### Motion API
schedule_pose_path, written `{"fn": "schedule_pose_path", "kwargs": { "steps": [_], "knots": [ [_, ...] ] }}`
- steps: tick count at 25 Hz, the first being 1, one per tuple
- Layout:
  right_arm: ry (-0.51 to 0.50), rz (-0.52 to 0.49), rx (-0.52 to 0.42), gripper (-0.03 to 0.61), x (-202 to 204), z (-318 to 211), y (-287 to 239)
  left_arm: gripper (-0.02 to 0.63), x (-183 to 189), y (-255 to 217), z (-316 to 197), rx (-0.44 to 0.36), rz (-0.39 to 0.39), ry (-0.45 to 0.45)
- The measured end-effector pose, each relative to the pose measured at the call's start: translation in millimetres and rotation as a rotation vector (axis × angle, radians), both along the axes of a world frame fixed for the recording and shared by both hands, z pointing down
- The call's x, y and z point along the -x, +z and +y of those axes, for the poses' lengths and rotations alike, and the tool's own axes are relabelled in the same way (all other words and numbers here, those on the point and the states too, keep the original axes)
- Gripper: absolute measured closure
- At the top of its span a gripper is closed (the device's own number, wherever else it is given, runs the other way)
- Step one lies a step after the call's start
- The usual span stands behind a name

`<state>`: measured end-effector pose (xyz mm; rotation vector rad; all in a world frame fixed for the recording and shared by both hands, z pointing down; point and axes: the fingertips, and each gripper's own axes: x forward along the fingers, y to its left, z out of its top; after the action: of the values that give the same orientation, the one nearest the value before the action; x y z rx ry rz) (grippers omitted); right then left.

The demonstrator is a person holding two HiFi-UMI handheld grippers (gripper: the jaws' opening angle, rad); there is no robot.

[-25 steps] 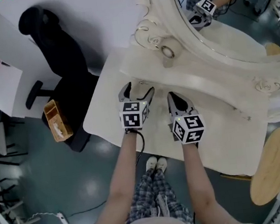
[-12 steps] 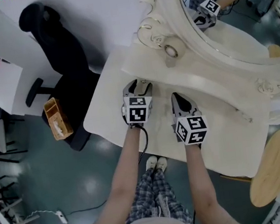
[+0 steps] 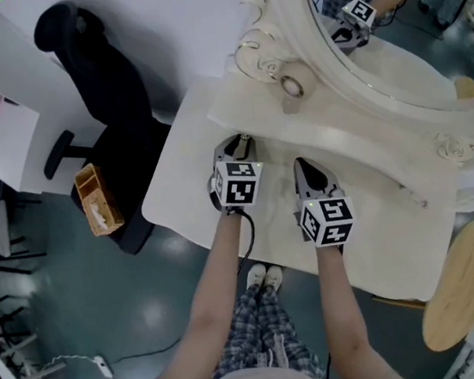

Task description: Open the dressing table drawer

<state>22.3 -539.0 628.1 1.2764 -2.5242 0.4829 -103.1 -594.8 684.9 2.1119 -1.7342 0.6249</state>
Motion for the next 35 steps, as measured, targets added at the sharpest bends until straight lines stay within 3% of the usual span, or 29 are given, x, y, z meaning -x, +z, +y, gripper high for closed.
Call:
{"fn": "schedule_pose_path", "kwargs": {
  "steps": [35],
  "knots": [
    [0.029,0.014,0.001,0.565,-6,43,-10,0.505,13,-1,102,0.071,0.021,-0.009]
  ]
}}
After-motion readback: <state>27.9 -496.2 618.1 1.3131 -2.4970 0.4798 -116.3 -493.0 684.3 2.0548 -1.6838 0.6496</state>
